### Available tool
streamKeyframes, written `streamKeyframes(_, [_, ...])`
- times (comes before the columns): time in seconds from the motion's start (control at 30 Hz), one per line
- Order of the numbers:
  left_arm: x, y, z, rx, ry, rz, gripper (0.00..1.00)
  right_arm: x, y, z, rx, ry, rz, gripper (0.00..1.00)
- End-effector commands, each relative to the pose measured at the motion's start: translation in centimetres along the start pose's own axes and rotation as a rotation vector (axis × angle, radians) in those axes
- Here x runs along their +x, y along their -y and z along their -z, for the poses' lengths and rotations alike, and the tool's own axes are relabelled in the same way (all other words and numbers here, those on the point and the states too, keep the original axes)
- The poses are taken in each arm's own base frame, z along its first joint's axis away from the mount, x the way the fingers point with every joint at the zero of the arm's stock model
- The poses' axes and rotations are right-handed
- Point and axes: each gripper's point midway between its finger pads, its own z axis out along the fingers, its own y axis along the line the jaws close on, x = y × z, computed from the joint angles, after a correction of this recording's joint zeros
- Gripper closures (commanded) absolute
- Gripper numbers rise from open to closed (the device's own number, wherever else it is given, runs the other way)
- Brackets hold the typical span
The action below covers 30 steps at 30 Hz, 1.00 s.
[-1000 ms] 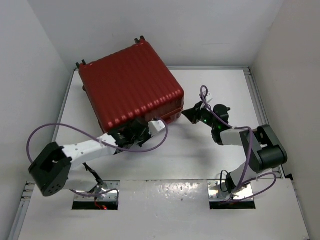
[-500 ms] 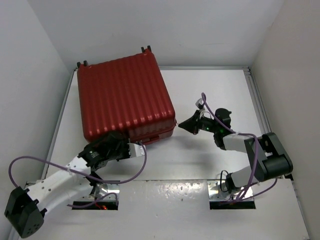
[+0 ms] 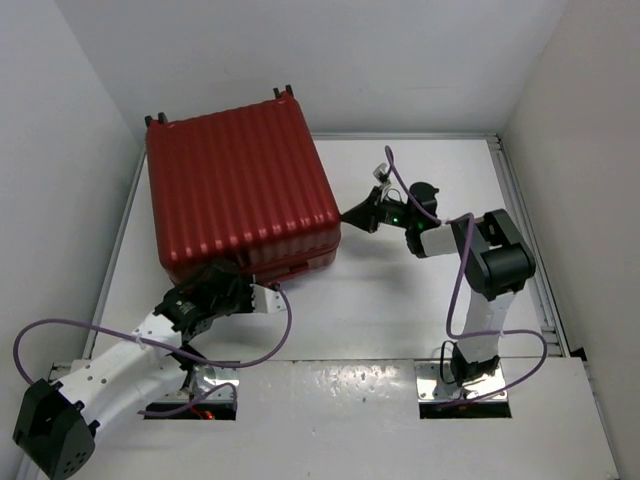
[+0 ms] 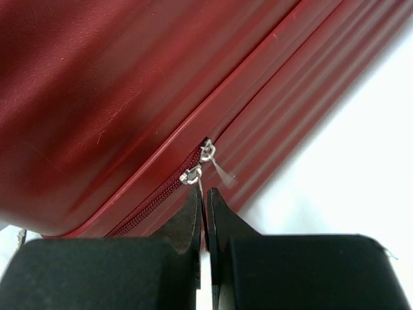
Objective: Pack the luggage
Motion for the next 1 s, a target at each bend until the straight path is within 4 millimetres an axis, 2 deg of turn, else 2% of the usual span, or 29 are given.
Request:
streamKeyframes(0.0, [4.8, 0.9, 1.5, 0.04, -0.216, -0.13, 1.0, -4.1, 7.6, 0.0, 0.267, 0.148, 0.097, 1.0])
streamKeyframes(0.1, [4.9, 1.0, 1.6, 0.042, -0.209, -0.112, 1.0, -4.9, 8.0, -0.7, 0.264, 0.168, 0.111, 1.0])
streamKeyframes(0.17, [3.4, -0.4, 1.9, 0.001, -0.159, -0.04, 0.77, -5.7, 7.5, -0.6, 0.257, 0.185, 0.117, 0.97])
streamKeyframes(0.2, [2.1, -0.9, 2.0, -0.007, -0.103, -0.005, 0.68, -5.1, 7.3, 0.0, 0.264, 0.176, 0.101, 0.92])
streamKeyframes(0.23, [0.9, -1.7, 2.2, -0.023, -0.061, 0.023, 0.41, -6.4, 6.6, 0.6, 0.26, 0.197, 0.115, 0.89])
streamKeyframes(0.27, [-1.3, -3.3, 2.6, -0.066, 0.019, 0.1, 0.25, -7.7, 6.3, 1.6, 0.266, 0.215, 0.129, 0.81])
streamKeyframes(0.3, [-2.6, -4.4, 2.8, -0.091, 0.06, 0.14, 0.1, -6.4, 5.7, 2.3, 0.27, 0.19, 0.102, 0.76])
streamKeyframes(0.33, [-5.0, -6.5, 3.4, -0.127, 0.13, 0.198, 0.0, -7.7, 5.3, 3.5, 0.284, 0.21, 0.117, 0.72])
streamKeyframes(0.37, [-6.6, -7.5, 3.7, -0.133, 0.171, 0.222, 0.0, -9.1, 4.5, 4.2, 0.283, 0.228, 0.141, 0.69])
streamKeyframes(0.4, [-8.0, -8.5, 4.0, -0.139, 0.207, 0.249, 0.0, -7.8, 4.1, 4.9, 0.289, 0.189, 0.098, 0.61])
streamKeyframes(0.43, [-9.3, -9.6, 4.3, -0.153, 0.239, 0.278, 0.0, -10.2, 2.6, 5.9, 0.286, 0.223, 0.151, 0.56])
streamKeyframes(0.47, [-11.6, -12.0, 5.2, -0.193, 0.29, 0.337, 0.0, -9.7, 3.1, 6.9, 0.315, 0.206, 0.126, 0.51])
streamKeyframes(0.5, [-12.5, -13.5, 5.8, -0.227, 0.307, 0.371, 0.0, -9.1, 2.9, 7.4, 0.324, 0.18, 0.108, 0.45])
streamKeyframes(0.53, [-13.8, -14.6, 6.4, -0.245, 0.336, 0.397, 0.0, -11.4, 1.9, 8.7, 0.337, 0.215, 0.165, 0.43])
streamKeyframes(0.57, [-14.7, -16.0, 7.1, -0.269, 0.353, 0.435, 0.0, -11.0, 1.8, 9.2, 0.347, 0.19, 0.152, 0.42])
streamKeyframes(0.6, [-17.0, -18.5, 8.5, -0.304, 0.411, 0.495, 0.0, -10.4, 1.9, 9.7, 0.366, 0.165, 0.124, 0.41])
streamKeyframes(0.67, [-18.9, -20.8, 10.1, -0.334, 0.443, 0.548, 0.0, -12.1, 0.9, 10.9, 0.394, 0.167, 0.146, 0.36])
streamKeyframes(0.7, [-20.8, -22.8, 11.4, -0.35, 0.476, 0.592, 0.0, -11.3, 0.9, 11.7, 0.423, 0.125, 0.086, 0.33])
streamKeyframes(0.77, [-21.8, -24.5, 12.5, -0.362, 0.498, 0.665, 0.0, -12.9, 0.6, 12.5, 0.466, 0.134, 0.092, 0.3])
streamKeyframes(0.8, [-21.8, -25.5, 13.2, -0.381, 0.519, 0.73, 0.0, -13.8, 1.3, 13.7, 0.506, 0.144, 0.082, 0.28])
streamKeyframes(0.83, [-21.4, -25.5, 12.9, -0.38, 0.511, 0.76, 0.0, -12.5, 1.4, 14.3, 0.534, 0.088, 0.009, 0.18])
streamKeyframes(0.87, [-21.2, -25.5, 13.4, -0.395, 0.528, 0.776, 0.0, -12.9, 1.4, 15.2, 0.555, 0.085, 0.009, 0.14])
streamKeyframes(0.93, [-19.5, -24.3, 12.4, -0.392, 0.479, 0.818, 0.0, -12.1, 1.5, 16.7, 0.598, 0.03, -0.044, 0.05])
streamKeyframes(0.97, [-18.5, -24.0, 12.2, -0.406, 0.451, 0.841, 0.0, -12.4, 1.5, 17.7, 0.624, 0.037, -0.044, 0.03])
